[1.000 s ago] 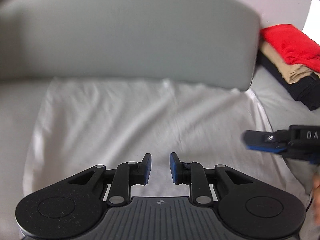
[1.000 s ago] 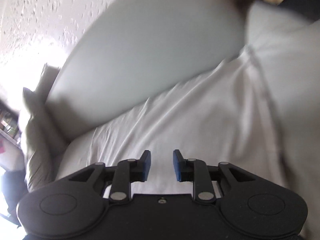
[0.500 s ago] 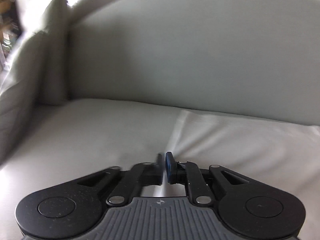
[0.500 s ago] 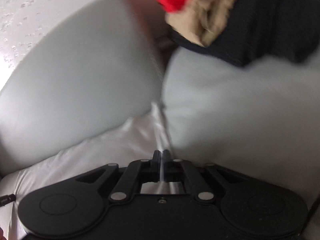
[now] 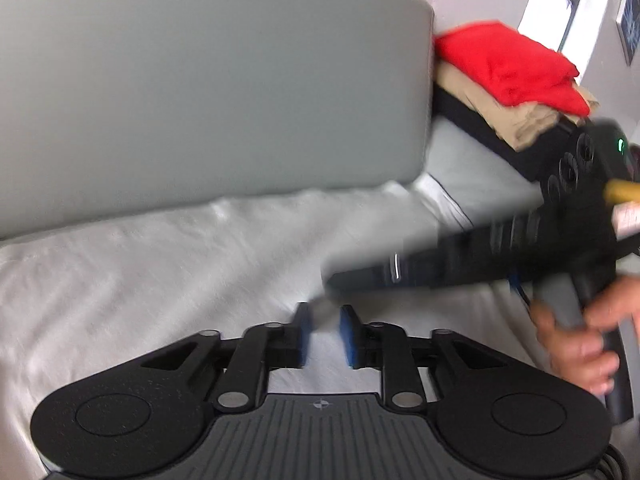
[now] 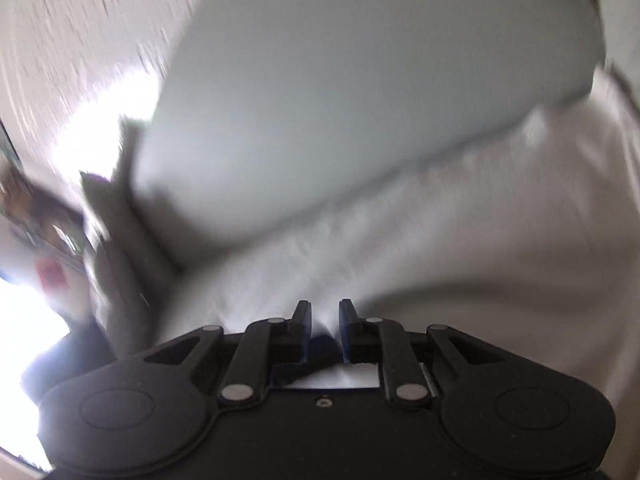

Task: Fold clothes

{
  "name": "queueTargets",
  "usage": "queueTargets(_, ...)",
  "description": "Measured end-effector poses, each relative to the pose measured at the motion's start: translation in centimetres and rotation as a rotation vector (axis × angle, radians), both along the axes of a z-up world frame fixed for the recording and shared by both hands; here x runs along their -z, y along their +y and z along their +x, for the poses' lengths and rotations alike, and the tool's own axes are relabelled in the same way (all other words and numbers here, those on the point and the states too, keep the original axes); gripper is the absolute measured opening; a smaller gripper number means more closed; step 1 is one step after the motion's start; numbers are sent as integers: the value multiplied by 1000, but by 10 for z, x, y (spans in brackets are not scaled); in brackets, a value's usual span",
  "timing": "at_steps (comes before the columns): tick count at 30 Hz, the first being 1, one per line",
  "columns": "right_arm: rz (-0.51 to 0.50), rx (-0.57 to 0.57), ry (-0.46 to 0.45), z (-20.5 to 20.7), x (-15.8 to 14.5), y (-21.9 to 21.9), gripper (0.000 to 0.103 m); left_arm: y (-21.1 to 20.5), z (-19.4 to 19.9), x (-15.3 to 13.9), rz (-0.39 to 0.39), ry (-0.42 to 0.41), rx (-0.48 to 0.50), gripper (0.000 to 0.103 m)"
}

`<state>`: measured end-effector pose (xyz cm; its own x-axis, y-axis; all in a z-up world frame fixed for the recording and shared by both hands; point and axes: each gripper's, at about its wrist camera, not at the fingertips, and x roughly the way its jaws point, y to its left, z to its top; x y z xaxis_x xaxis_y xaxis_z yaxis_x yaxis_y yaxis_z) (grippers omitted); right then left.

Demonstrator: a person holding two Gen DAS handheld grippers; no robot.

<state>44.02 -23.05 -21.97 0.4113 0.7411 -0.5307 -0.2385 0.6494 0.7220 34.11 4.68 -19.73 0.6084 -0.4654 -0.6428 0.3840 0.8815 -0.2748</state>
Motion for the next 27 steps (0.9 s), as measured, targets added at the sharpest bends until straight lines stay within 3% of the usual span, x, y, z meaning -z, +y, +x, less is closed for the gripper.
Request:
queueTargets(1, -22, 40, -17, -2, 2, -2, 8, 10, 8, 4, -37, 12, -64, 15)
queueTargets(2, -43, 81, -34, -5, 5, -3, 0, 21, 11, 5, -32, 6, -175, 15)
queueTargets(3, -65, 121, -52, -7, 7, -5, 0, 31, 15, 6, -17, -2, -283, 13)
queueTargets(5, -114, 235, -137, -10, 7, -18, 0, 59, 17, 8, -76, -18, -429, 13)
queueTargets(8, -240, 403, -244, -15, 4, -36, 0, 81, 11, 11, 95, -100, -651, 13)
queueTargets(11, -394, 521, -319, -21, 4, -42, 0, 87, 3, 20, 356, -195, -774, 13)
queueTargets(14, -506, 559, -347, -25, 0, -35, 0, 101, -4, 22, 424, -185, -886, 13)
queueTargets(17, -597, 568, -354, -30, -5, -25, 0, 85, -6, 26, 641, -188, -959, 13)
queueTargets(18, -627, 572, -356, -31, -7, -21, 0, 80, -3, 31, 779, -147, -1019, 12)
queueTargets(20, -578, 572, -323, -40, -20, -22, 8, 91, -12, 24, 832, -63, -1084, 12)
queueTargets(21, -547, 579, -310, -48, -29, -23, 13, 97, -17, 20, 853, -24, -1115, 13)
queueTargets(22, -515, 586, -297, -56, -37, -25, 15, 101, -26, 3, 812, -18, -1126, 13)
queueTargets(24, -469, 584, -357, -89, -73, -22, 17, 109, -45, -31, 730, -10, -1146, 14)
queueTargets(26, -423, 581, -418, -123, -110, -19, 19, 105, -73, -71, 660, -74, -1145, 23)
queueTargets(27, -400, 580, -448, -140, -128, -17, 21, 103, -92, -89, 615, -106, -1131, 33)
